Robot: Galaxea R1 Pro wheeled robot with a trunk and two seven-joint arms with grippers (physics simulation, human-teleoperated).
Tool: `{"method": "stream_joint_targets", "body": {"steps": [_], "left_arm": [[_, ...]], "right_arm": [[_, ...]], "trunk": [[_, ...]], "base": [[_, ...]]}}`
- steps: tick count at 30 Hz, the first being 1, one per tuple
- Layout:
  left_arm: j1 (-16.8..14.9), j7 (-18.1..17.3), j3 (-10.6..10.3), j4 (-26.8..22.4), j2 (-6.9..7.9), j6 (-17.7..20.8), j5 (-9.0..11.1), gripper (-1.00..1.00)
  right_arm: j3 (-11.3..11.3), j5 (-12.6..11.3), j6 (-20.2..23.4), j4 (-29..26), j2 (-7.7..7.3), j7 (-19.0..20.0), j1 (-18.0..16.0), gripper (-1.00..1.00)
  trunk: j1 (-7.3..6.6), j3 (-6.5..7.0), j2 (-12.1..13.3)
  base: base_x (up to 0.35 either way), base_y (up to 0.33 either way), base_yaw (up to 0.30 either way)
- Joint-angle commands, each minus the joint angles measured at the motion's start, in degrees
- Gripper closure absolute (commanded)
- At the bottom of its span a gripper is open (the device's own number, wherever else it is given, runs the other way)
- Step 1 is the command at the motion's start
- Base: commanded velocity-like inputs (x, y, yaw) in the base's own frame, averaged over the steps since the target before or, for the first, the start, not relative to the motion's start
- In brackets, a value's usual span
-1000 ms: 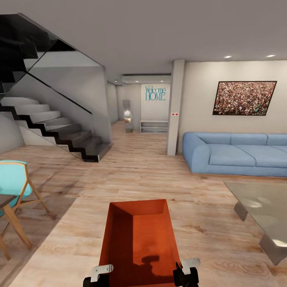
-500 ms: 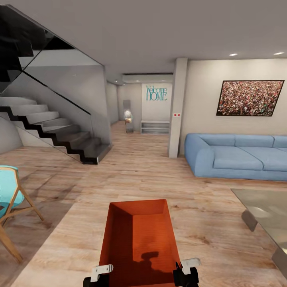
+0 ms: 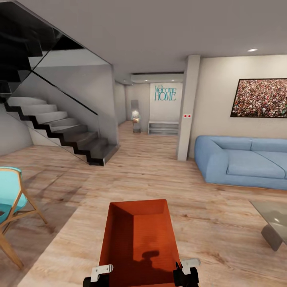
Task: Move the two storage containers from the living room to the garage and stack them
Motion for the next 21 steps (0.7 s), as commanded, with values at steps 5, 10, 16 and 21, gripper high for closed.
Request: {"method": "stream_joint_targets", "body": {"steps": [5,10,16,21], "left_arm": [[-0.1,0.6,-0.3,0.0,0.09,-0.2,0.1,1.00],[-0.1,0.6,-0.3,0.0,0.05,-0.2,0.1,1.00],[-0.1,0.6,-0.3,0.0,0.06,-0.2,0.1,1.00],[-0.1,0.6,-0.4,0.0,0.08,-0.2,0.1,1.00]], "right_arm": [[0.1,0.5,0.0,0.1,-0.01,-0.5,-0.1,1.00],[0.1,0.5,0.0,0.1,-0.01,-0.5,-0.1,1.00],[0.1,0.5,0.1,0.1,-0.02,-0.5,-0.1,1.00],[0.1,0.5,0.1,0.1,-0.06,-0.5,-0.1,1.00]], "trunk": [[0.04,-0.08,-0.1],[0.04,-0.08,-0.1],[0.04,-0.08,-0.1],[0.04,-0.08,-0.1]], "base": [[0.336,0.000,0.003],[0.336,0.000,0.000],[0.336,0.000,0.000],[0.335,0.000,0.000]]}}
